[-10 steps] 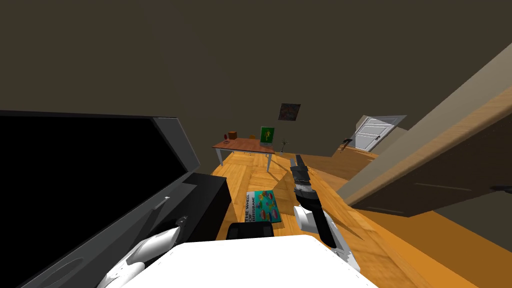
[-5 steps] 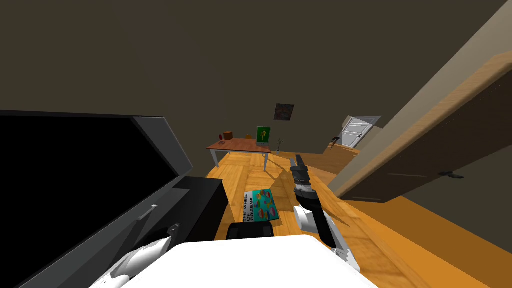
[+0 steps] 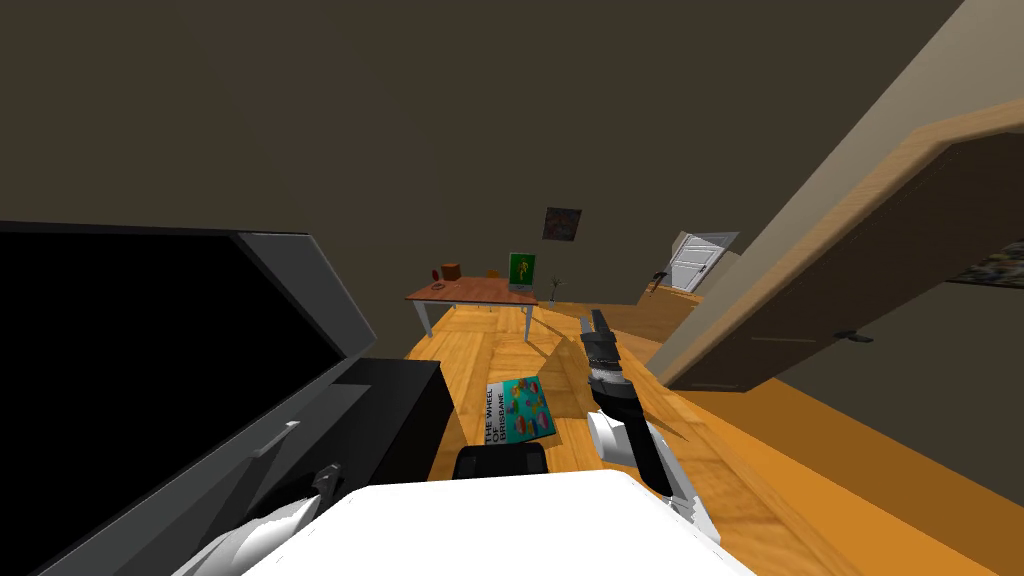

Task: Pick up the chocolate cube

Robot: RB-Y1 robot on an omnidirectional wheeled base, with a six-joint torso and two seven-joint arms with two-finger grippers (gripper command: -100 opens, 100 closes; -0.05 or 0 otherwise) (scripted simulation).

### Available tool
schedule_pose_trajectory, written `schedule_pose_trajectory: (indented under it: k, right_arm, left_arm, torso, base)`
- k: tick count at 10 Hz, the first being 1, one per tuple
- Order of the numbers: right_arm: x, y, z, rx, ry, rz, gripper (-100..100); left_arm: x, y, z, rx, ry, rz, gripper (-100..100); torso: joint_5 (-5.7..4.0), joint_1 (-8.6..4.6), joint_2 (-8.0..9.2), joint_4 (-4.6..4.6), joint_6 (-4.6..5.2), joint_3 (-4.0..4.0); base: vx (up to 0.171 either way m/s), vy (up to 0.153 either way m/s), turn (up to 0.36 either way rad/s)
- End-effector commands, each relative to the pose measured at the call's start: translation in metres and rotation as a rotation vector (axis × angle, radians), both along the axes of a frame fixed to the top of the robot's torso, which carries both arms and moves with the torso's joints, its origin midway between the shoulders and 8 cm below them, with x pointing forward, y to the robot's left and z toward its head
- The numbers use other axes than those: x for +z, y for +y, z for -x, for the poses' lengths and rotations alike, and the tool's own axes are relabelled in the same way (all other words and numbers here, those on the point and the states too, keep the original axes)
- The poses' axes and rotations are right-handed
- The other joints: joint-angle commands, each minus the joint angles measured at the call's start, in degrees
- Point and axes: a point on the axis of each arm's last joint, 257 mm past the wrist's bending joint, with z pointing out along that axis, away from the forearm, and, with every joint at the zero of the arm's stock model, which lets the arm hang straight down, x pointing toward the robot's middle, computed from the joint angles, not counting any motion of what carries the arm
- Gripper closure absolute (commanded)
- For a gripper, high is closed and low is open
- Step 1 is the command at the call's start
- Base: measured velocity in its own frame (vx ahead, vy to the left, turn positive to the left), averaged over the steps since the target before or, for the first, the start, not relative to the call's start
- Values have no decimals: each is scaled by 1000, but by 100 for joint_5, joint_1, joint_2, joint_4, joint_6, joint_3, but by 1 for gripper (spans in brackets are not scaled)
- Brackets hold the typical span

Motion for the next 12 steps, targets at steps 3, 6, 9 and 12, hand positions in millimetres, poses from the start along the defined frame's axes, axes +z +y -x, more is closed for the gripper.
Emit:
schedule_pose_trajectory:
  k: [3,6,9,12]
  right_arm:
    - [0,0,0,0,0,0,0]
    - [0,0,0,0,0,0,0]
    - [0,0,0,0,0,0,0]
    - [0,0,0,0,0,0,0]
  left_arm:
    - [0,0,-1,-2,-1,-1,100]
    - [0,-12,-12,-27,2,8,100]
    - [2,-27,-31,-63,0,12,100]
    - [7,-40,-49,-96,0,12,100]
  torso:
    - [11,16,-2,-2,-3,-2]
    - [12,18,-4,-3,-2,-4]
    - [18,13,-18,-7,0,-12]
    - [19,25,-8,-6,0,-7]
  base:
    - [0,0,0]
    - [9,-10,36]
    - [20,-10,129]
    - [-4,17,79]
